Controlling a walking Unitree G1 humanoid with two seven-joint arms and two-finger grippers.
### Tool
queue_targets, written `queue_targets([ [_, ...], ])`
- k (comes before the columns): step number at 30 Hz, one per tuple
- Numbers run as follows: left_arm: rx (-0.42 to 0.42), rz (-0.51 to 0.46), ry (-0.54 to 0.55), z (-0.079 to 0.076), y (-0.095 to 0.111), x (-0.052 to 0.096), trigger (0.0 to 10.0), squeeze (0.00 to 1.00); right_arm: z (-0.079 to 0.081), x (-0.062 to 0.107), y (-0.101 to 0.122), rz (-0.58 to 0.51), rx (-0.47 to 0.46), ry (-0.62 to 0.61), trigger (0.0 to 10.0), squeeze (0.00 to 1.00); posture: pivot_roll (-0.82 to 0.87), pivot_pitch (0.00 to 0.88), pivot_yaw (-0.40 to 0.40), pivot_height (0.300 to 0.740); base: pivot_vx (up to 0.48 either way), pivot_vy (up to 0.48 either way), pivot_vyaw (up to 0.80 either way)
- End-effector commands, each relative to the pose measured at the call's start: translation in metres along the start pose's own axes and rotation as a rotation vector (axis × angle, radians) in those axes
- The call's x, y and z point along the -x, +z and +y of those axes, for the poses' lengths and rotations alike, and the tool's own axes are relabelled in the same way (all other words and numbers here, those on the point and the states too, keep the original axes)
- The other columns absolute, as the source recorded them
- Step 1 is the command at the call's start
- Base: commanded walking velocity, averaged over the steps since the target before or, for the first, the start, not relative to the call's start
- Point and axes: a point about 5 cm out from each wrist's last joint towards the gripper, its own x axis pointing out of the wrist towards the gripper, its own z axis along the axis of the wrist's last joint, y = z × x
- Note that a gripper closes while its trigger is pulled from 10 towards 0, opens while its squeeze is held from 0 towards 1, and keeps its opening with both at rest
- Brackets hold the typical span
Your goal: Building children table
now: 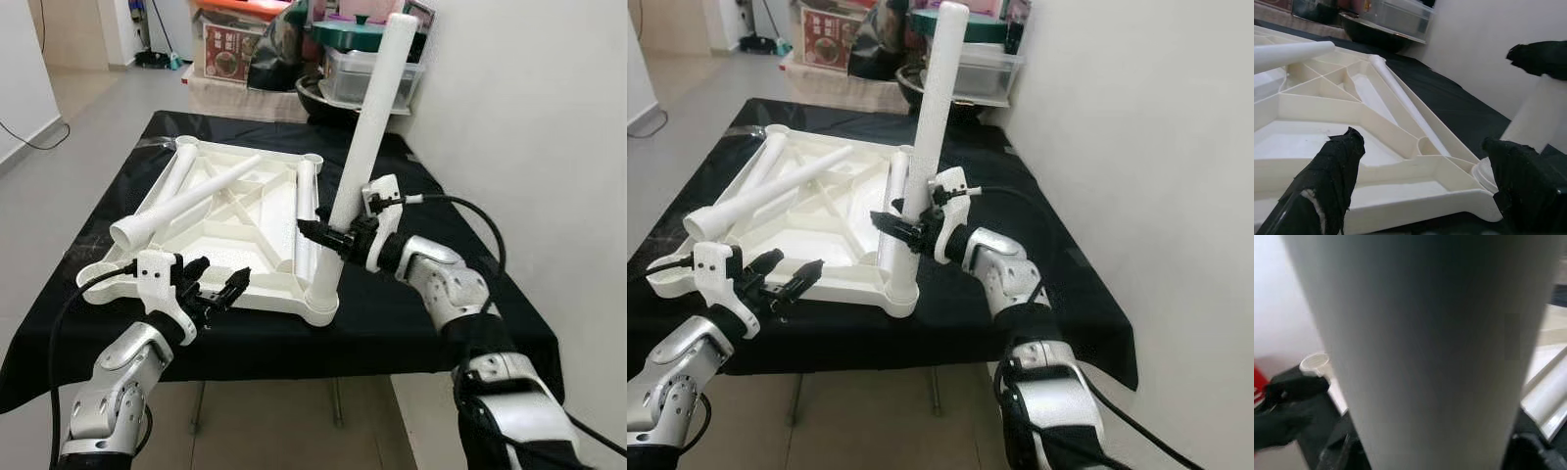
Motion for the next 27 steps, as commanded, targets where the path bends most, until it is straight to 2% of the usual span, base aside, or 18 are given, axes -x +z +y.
queue_targets([
  [1,0.012,0.003,-0.001,-0.003,-0.004,-0.001,10.0,0.0,-0.009,0.001,-0.011,0.056,-0.02,-0.103,0.0,0.0,0.18,0.0,-0.182,0.74,0.0,0.0,0.0],
  [3,0.014,0.003,-0.003,-0.003,-0.004,0.0,10.0,0.0,-0.037,0.014,-0.016,0.064,-0.099,-0.473,0.0,0.0,0.18,0.0,-0.179,0.74,0.0,0.0,0.0],
  [4,0.014,0.003,-0.003,-0.003,-0.004,0.0,10.0,0.0,-0.037,0.014,-0.016,0.064,-0.099,-0.473,0.0,0.0,0.18,0.0,-0.179,0.74,0.0,0.0,0.0],
  [5,0.015,0.002,-0.005,-0.003,-0.004,0.0,10.0,0.0,-0.047,0.021,-0.018,0.064,-0.141,-0.612,0.0,0.0,0.18,0.0,-0.179,0.74,0.0,0.0,0.0],
  [6,0.015,0.002,-0.005,-0.003,-0.004,0.0,10.0,0.0,-0.047,0.021,-0.018,0.064,-0.141,-0.612,0.0,0.0,0.18,0.0,-0.179,0.74,0.0,0.0,0.0],
  [7,0.016,0.002,-0.006,-0.004,-0.004,0.001,10.0,0.0,-0.056,0.032,-0.022,0.053,-0.181,-0.771,0.0,0.0,0.17,0.0,-0.177,0.74,0.0,0.0,0.0],
  [8,0.016,0.002,-0.006,-0.004,-0.004,0.001,10.0,0.0,-0.056,0.032,-0.022,0.053,-0.181,-0.771,0.0,0.0,0.17,0.0,-0.177,0.74,0.0,0.0,0.0],
  [9,0.017,0.001,-0.007,-0.004,-0.004,0.001,10.0,0.0,-0.062,0.042,-0.027,0.041,-0.212,-0.911,0.0,0.0,0.17,0.0,-0.177,0.74,0.0,0.0,0.0],
  [10,0.017,0.0,-0.007,-0.003,-0.003,0.002,10.0,0.0,-0.057,0.046,-0.03,0.006,-0.234,-1.01,0.0,0.0,0.18,0.0,-0.177,0.74,0.0,0.0,0.0],
  [13,0.017,0.0,-0.006,-0.003,-0.003,0.002,10.0,0.0,-0.042,0.039,-0.035,-0.008,-0.27,-1.016,0.0,0.0,0.17,0.0,-0.171,0.74,0.0,0.0,0.0],
  [15,0.016,0.001,-0.004,-0.002,-0.002,0.003,10.0,0.0,-0.009,0.019,-0.037,-0.011,-0.29,-0.894,10.0,0.0,0.17,0.0,-0.166,0.74,0.0,0.0,0.0],
  [16,0.014,0.002,-0.004,-0.002,-0.002,0.002,10.0,0.0,0.005,0.009,-0.031,-0.052,-0.257,-0.817,10.0,0.0,0.17,0.0,-0.163,0.74,0.0,0.0,0.0],
  [17,0.014,0.002,-0.004,-0.002,-0.002,0.002,10.0,0.0,0.005,0.009,-0.031,-0.052,-0.257,-0.817,10.0,0.0,0.17,0.0,-0.163,0.74,0.0,0.0,0.0],
  [18,0.012,0.003,-0.004,-0.002,-0.002,0.002,10.0,0.0,0.014,0.002,-0.024,-0.101,-0.228,-0.763,10.0,1.0,0.17,0.0,-0.164,0.74,0.0,0.0,0.0],
  [23,0.01,0.004,-0.005,-0.002,-0.002,0.001,10.0,0.0,0.02,-0.004,-0.014,-0.151,-0.195,-0.685,10.0,1.0,0.17,0.0,-0.167,0.74,0.0,0.0,0.0],
  [24,0.01,0.002,-0.003,-0.002,-0.003,0.0,10.0,0.0,0.02,-0.008,0.003,-0.184,-0.19,-0.52,10.0,0.0,0.17,0.0,-0.171,0.74,0.0,0.0,0.0],
  [26,0.01,0.002,-0.003,-0.002,-0.003,0.0,10.0,0.0,0.02,-0.008,0.003,-0.184,-0.19,-0.52,10.0,0.0,0.17,0.0,-0.171,0.74,0.0,0.0,0.0],
  [27,0.011,0.001,-0.002,-0.002,-0.003,0.0,10.0,0.0,0.022,-0.007,0.013,-0.208,-0.181,-0.408,10.0,0.0,0.17,0.0,-0.171,0.74,0.0,0.0,0.0],
])
